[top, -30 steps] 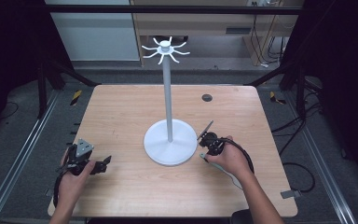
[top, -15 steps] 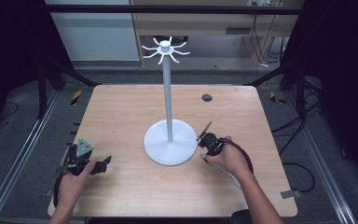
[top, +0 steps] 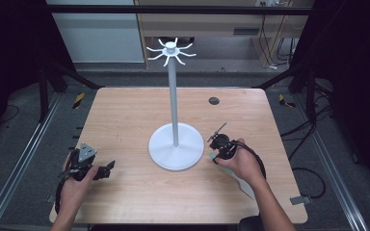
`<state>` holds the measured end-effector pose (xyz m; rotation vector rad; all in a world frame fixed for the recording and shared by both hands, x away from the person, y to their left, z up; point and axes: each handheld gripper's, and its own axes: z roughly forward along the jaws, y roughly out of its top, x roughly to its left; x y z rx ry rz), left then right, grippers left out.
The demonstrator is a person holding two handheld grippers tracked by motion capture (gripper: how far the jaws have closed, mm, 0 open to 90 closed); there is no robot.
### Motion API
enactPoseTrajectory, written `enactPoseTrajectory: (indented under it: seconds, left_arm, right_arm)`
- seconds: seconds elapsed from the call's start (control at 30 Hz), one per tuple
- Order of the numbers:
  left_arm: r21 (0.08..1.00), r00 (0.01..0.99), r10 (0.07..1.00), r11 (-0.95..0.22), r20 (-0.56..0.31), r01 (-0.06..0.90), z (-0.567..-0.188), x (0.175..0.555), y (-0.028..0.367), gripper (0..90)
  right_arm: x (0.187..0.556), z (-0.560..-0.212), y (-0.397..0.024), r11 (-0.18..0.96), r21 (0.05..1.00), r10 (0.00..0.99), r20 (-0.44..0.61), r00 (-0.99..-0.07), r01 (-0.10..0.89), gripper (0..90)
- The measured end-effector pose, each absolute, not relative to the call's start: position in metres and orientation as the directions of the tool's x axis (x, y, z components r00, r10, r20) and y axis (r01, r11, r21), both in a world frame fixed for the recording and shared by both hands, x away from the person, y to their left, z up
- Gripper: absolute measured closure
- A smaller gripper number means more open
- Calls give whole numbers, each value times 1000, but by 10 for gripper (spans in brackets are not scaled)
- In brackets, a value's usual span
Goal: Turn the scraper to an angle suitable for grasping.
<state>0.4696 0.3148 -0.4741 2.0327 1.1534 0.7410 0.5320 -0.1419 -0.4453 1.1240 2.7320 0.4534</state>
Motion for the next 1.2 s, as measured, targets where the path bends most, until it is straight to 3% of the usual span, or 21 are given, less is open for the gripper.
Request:
enactPoseTrajectory:
  seconds: [0.2,0.63,1.2]
  left_arm:
    - [775,447,882,-383,147,502,-474,469,314,34]
    - [782,437,888,-373,144,500,-473,466,317,34]
    - [785,441,887,-367,135,498,-473,467,317,34]
  right_arm:
    - [517,-406,-167,589,501,739,-17,-673,634,745]
    - [498,-354,-199,457,703,774,-12,-633,545,746]
    - [502,-331,-188,312,846,790,22,-612,432,746]
